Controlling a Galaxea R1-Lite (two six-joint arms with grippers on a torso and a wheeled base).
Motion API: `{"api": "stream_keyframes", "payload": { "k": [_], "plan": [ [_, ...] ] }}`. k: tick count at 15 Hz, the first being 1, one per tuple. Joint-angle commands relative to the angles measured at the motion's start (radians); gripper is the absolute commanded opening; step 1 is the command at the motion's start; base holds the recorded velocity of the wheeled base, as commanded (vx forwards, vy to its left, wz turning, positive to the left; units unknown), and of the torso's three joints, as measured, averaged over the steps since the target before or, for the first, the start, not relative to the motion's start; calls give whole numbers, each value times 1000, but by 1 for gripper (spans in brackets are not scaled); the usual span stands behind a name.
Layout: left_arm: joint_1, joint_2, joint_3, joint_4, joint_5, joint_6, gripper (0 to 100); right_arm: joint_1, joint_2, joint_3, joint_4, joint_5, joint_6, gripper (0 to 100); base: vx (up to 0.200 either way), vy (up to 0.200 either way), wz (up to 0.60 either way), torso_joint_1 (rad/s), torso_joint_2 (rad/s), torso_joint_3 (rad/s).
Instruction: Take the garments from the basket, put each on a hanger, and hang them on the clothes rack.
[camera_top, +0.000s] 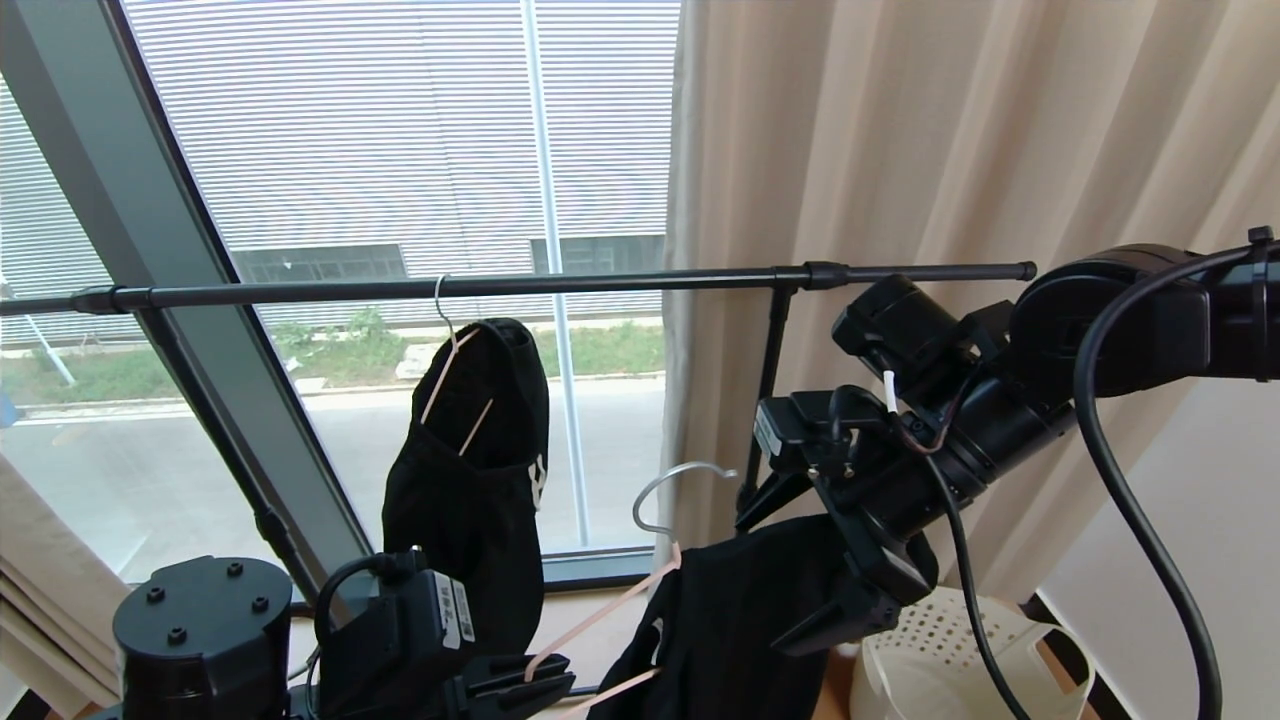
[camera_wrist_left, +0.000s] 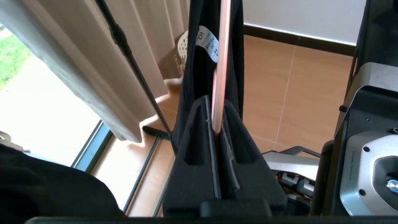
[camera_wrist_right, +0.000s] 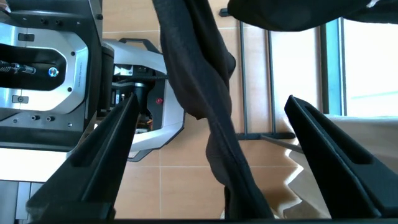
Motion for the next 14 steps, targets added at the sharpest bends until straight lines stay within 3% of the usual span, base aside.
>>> {"api": "stream_keyframes", "payload": {
  "k": [1, 14],
  "plan": [
    [0, 1, 2, -3, 0, -2, 0, 0, -12, 2, 0, 1, 0, 0, 0, 0, 0, 0, 0, 0],
    [6, 7, 17, -13, -28, -3, 0, 2, -21, 37, -3, -1, 2, 0, 0, 0, 0, 0, 0, 0]
  ]
}}
